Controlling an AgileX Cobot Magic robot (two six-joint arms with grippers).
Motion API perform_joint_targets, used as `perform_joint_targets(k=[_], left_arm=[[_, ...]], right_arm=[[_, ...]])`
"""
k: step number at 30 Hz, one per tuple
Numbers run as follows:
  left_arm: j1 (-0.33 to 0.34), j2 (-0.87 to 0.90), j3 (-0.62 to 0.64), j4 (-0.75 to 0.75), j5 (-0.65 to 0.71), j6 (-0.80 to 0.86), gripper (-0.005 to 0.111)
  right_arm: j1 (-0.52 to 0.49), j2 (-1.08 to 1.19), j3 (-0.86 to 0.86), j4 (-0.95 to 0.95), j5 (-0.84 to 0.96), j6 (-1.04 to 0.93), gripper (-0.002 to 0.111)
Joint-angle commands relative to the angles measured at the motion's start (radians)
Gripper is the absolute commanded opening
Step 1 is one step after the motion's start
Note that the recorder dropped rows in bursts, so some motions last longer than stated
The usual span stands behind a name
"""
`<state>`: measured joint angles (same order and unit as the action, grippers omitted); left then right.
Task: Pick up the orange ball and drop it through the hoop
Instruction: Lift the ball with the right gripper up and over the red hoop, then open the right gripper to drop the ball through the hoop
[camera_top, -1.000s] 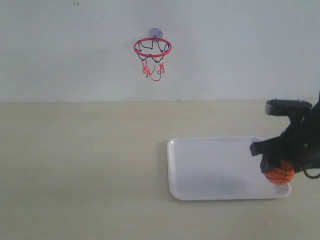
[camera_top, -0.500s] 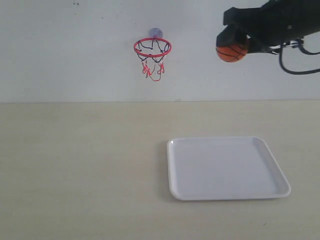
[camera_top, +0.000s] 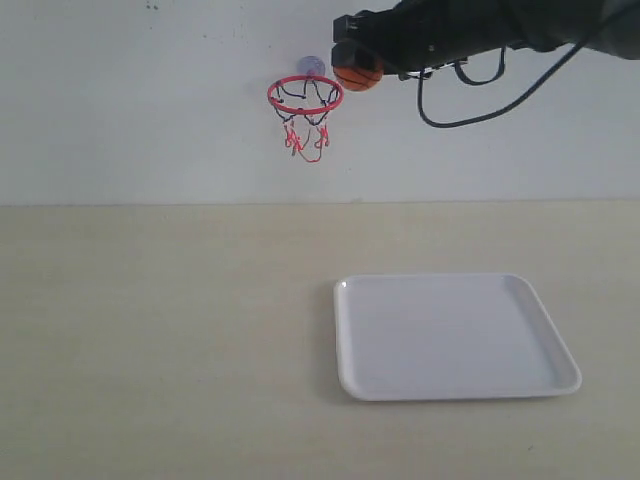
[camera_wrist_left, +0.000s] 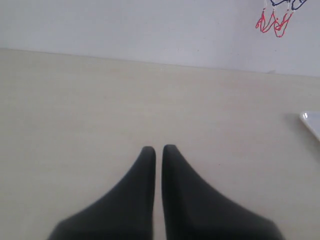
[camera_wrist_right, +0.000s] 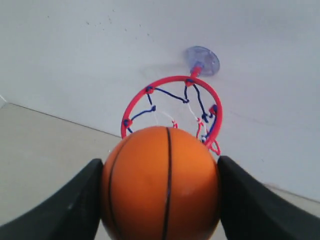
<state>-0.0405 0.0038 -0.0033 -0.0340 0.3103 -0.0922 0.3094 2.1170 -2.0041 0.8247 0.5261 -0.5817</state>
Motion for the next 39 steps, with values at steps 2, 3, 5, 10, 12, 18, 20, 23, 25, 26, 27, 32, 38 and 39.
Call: perform_joint_targets(k=[2, 3, 5, 10, 12, 18, 20, 23, 25, 26, 27, 32, 38, 39], left_arm=[[-0.001, -0.004, 0.003, 0.001, -0.003, -0.005, 0.004], [-0.001, -0.004, 0.003, 0.001, -0.003, -0.005, 0.004], [-0.001, -0.004, 0.003, 0.001, -0.003, -0.005, 0.004], [-0.001, -0.004, 0.003, 0.001, -0.003, -0.005, 0.004], [-0.001, -0.004, 0.003, 0.001, -0.003, -0.005, 0.004], [-0.001, -0.004, 0.003, 0.001, -0.003, -0.005, 0.004], [-0.001, -0.004, 0.003, 0.001, -0.003, -0.005, 0.004], [-0.001, -0.004, 0.003, 0.001, -0.003, -0.005, 0.004], [-0.001, -0.004, 0.003, 0.001, -0.003, -0.005, 0.004], [-0.001, -0.004, 0.003, 0.001, -0.003, -0.005, 0.004], [-0.001, -0.004, 0.003, 0.001, -0.003, -0.005, 0.004], [-0.001, -0.004, 0.003, 0.001, -0.003, -0.005, 0.004], [-0.001, -0.004, 0.003, 0.001, -0.003, -0.005, 0.004], [-0.001, -0.004, 0.003, 0.001, -0.003, -0.005, 0.004]], right_arm=[[0.022, 0.108, -0.186, 0.01, 0.011, -0.006, 0.0], [0.027, 0.127, -0.216, 0.01, 0.012, -0.006, 0.0], [0.038, 0.16, -0.267, 0.01, 0.012, -0.006, 0.0], [0.051, 0.218, -0.344, 0.01, 0.012, -0.006, 0.0], [0.059, 0.24, -0.362, 0.01, 0.0, -0.006, 0.0], [0.071, 0.278, -0.38, 0.008, -0.087, -0.031, 0.0], [0.071, 0.283, -0.38, 0.02, -0.096, -0.059, 0.0], [0.071, 0.288, -0.38, 0.052, -0.103, -0.13, 0.0], [0.071, 0.288, -0.38, 0.054, -0.105, -0.137, 0.0], [0.071, 0.288, -0.38, 0.054, -0.107, -0.144, 0.0], [0.071, 0.288, -0.38, 0.054, -0.107, -0.148, 0.0], [0.071, 0.288, -0.38, 0.066, -0.123, -0.198, 0.0], [0.071, 0.288, -0.38, 0.098, -0.144, -0.295, 0.0], [0.071, 0.288, -0.38, 0.098, -0.14, -0.303, 0.002]])
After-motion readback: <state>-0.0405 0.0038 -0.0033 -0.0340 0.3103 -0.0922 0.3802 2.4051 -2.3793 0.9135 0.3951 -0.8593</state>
